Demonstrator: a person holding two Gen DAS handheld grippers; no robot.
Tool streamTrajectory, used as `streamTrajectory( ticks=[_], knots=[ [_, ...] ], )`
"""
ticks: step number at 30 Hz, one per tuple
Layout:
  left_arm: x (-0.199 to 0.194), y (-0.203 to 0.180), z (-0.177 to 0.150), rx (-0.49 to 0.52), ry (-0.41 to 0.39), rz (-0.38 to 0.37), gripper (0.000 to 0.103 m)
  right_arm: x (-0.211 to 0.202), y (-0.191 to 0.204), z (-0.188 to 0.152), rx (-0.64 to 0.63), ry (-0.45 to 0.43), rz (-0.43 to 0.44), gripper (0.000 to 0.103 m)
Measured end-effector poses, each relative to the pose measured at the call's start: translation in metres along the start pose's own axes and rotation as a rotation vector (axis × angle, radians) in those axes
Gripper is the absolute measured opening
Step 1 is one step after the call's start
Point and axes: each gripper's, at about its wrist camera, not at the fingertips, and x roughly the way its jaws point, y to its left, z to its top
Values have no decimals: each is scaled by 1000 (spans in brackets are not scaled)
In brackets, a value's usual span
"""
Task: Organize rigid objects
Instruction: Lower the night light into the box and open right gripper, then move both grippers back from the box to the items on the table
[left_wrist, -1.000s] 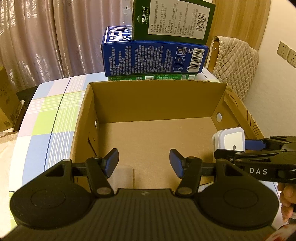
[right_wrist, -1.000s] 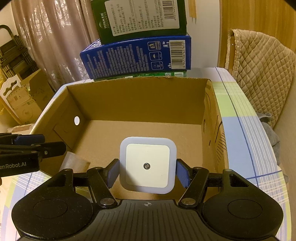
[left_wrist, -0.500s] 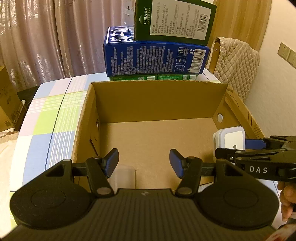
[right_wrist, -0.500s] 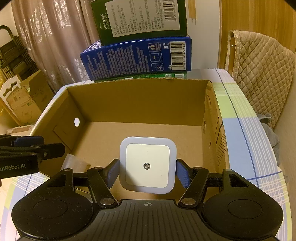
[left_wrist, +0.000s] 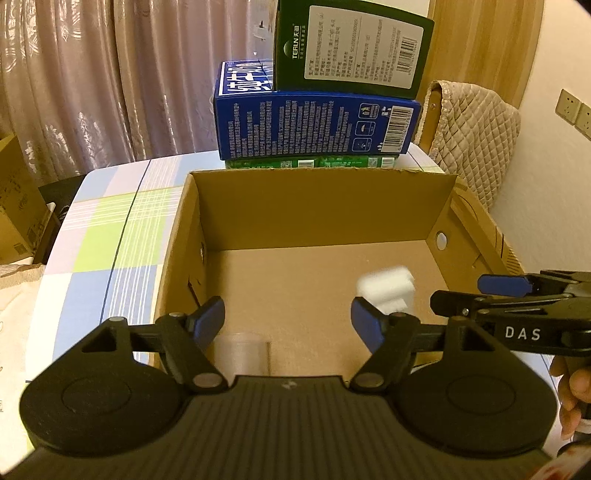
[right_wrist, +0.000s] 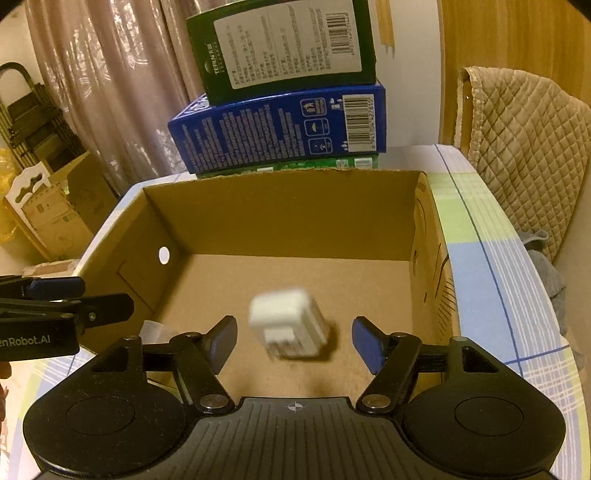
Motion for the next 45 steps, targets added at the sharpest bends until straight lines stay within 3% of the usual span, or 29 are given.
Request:
streamTrajectory(
  ticks=[12, 23, 28, 31, 32, 34, 45],
  knots=[
    [-30, -2, -3, -17, -32, -2, 71, -30, 4, -1, -9, -30, -8, 66],
    [-95, -11, -24, -50, -85, -10, 71, -103, 20, -24, -36, -84, -7, 66],
    [-129, -11, -53, -97, -103, -5, 77, -144, 23, -50, -39, -111, -2, 69],
    [-149, -7, -77, -135, -107, 0, 84, -166, 21, -70, -37, -132, -13, 88],
    [-155, -6, -84, -149, -107, 3, 85, -173, 19, -78, -29, -142, -17, 90],
    [-164, -4, -101, -161, -106, 18, 91, -185, 15, -94, -14, -147, -21, 92],
    [-194, -17, -176, -138, -81, 68, 98, -223, -1, -174, 64, -120, -86, 98]
  ],
)
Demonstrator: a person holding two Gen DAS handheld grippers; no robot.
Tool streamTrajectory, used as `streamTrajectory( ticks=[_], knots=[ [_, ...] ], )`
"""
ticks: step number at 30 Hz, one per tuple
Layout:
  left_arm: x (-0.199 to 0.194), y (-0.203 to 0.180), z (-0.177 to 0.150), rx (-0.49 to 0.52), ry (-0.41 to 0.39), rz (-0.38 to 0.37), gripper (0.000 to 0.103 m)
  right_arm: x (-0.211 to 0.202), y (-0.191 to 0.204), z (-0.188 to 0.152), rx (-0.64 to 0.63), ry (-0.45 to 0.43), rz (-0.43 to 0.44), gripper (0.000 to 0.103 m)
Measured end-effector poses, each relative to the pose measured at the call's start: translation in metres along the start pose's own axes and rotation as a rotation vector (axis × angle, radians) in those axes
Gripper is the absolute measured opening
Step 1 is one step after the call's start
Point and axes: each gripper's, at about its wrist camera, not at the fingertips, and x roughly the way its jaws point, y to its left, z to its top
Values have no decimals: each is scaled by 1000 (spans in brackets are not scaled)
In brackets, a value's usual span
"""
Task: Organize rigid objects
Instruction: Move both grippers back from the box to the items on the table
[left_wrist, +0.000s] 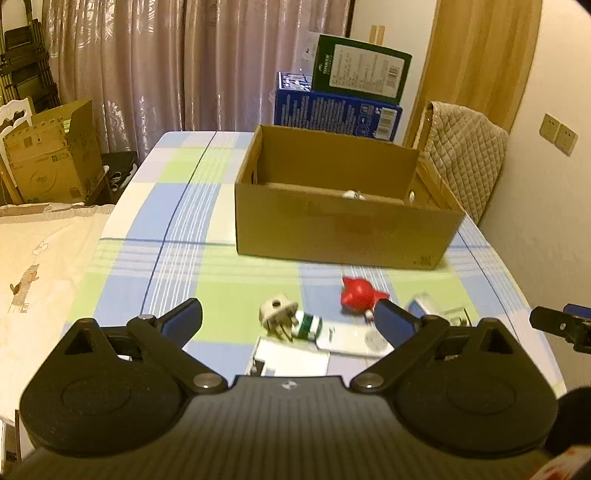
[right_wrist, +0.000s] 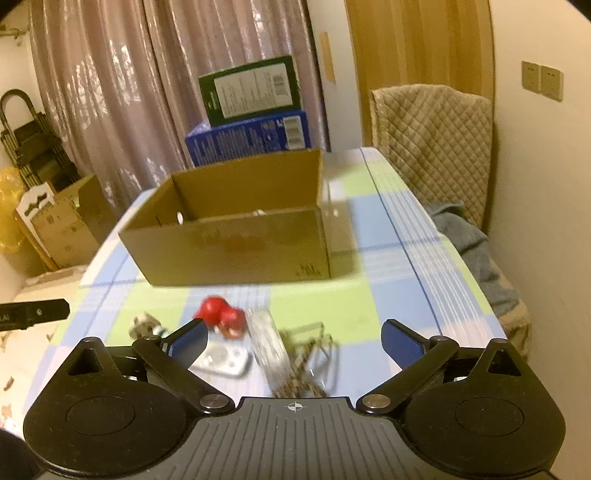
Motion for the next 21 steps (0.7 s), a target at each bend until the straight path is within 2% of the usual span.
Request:
streamTrajectory(
  ticks=[11, 21],
  knots=[
    [-5, -8, -43, -20, 40, 8, 99, -17, -3, -54, 12, 51, -36, 98],
    [-1, -12, -49, -10, 61, -1, 99, -12, -7, -61, 21, 69, -31, 98]
  ],
)
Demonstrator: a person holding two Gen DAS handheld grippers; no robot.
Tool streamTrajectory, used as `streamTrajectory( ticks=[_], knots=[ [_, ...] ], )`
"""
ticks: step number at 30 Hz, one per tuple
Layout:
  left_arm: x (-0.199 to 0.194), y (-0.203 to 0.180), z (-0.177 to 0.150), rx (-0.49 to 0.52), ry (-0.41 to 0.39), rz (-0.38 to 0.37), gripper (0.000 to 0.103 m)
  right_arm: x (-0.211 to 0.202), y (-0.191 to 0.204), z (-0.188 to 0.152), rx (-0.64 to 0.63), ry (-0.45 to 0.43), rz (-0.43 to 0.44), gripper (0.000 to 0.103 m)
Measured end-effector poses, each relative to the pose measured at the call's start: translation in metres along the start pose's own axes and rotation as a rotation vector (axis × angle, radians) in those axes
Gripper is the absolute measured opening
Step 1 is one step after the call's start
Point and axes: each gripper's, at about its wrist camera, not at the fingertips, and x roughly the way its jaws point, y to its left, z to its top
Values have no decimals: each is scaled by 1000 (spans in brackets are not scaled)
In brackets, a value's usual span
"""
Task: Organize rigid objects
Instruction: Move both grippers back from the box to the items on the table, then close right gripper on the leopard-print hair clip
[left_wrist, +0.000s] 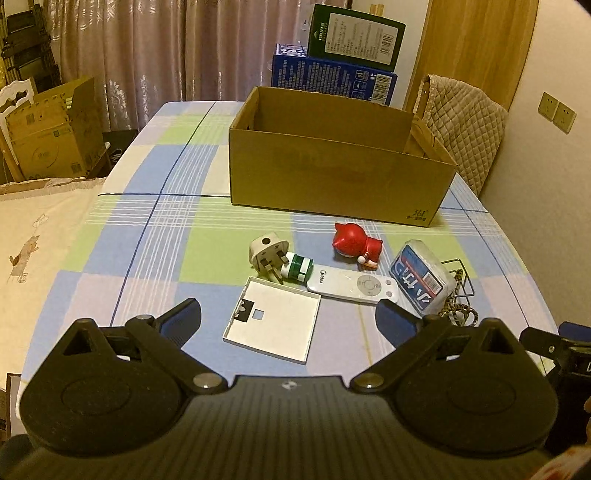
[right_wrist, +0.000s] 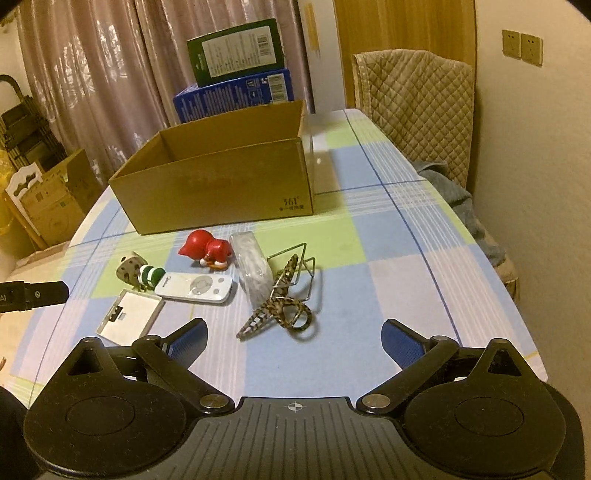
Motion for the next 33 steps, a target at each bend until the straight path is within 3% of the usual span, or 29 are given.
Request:
streamTrajectory(
  ticks=[10, 18, 28, 33],
  knots=[
    [6, -4, -2, 23, 17, -5, 99, 6, 4, -1, -86, -21, 17, 98],
    [16, -3, -1, 33, 26, -13, 99, 22, 11, -2, -239, -27, 41, 96],
    [37, 2, 0, 36, 45, -21, 99, 64, 10, 3, -373, 53, 56, 67],
    [47, 3, 1, 28, 54, -27, 99, 85, 14, 8, -440, 90, 80, 60]
  ],
)
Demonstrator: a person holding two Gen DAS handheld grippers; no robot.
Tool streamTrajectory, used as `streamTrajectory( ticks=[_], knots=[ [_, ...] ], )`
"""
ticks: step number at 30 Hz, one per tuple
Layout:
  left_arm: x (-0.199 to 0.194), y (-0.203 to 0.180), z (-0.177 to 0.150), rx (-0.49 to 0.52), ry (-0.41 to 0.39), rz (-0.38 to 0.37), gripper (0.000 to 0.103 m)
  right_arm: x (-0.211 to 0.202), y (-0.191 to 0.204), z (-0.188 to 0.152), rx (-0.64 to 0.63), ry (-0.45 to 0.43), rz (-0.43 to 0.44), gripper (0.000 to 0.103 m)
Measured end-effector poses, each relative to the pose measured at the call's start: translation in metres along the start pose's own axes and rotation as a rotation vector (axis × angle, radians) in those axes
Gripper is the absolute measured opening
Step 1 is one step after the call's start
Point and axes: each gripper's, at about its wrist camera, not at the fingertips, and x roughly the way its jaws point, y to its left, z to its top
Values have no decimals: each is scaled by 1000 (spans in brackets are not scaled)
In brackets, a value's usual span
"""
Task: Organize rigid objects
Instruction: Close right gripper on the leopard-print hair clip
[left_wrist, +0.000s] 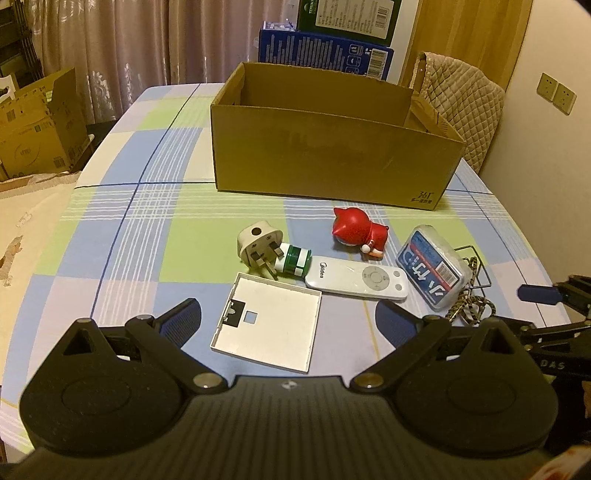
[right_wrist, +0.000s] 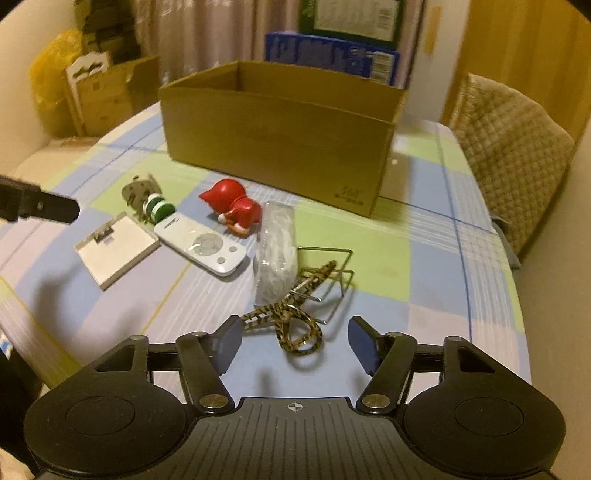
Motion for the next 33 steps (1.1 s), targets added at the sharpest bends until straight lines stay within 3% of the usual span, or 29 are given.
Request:
streamTrajectory(
  ticks=[12, 15, 18, 23, 28, 31, 33],
  knots=[
    [16, -1, 3, -19, 3, -35, 99, 39, 7, 4, -134, 66, 2, 37],
    [21, 0, 2, -25, 13, -37, 99, 44, 12, 2, -173, 69, -27, 35],
    [24, 1, 0, -29, 20, -38, 99, 44, 13, 3, -178, 72, -56, 27],
    [26, 1, -3, -36, 25, -43, 99, 37, 12, 1, -97, 96, -21, 27],
    [25, 1, -5, -44, 25, -47, 99, 28, -1, 2, 145, 99, 106, 27],
    [25, 1, -5, -45, 24, -48, 99, 28, 12, -2, 60, 94, 78, 27],
    [25, 2, -5, -47, 22, -48, 99, 28, 13, -2, 71, 88, 83, 27]
  ],
)
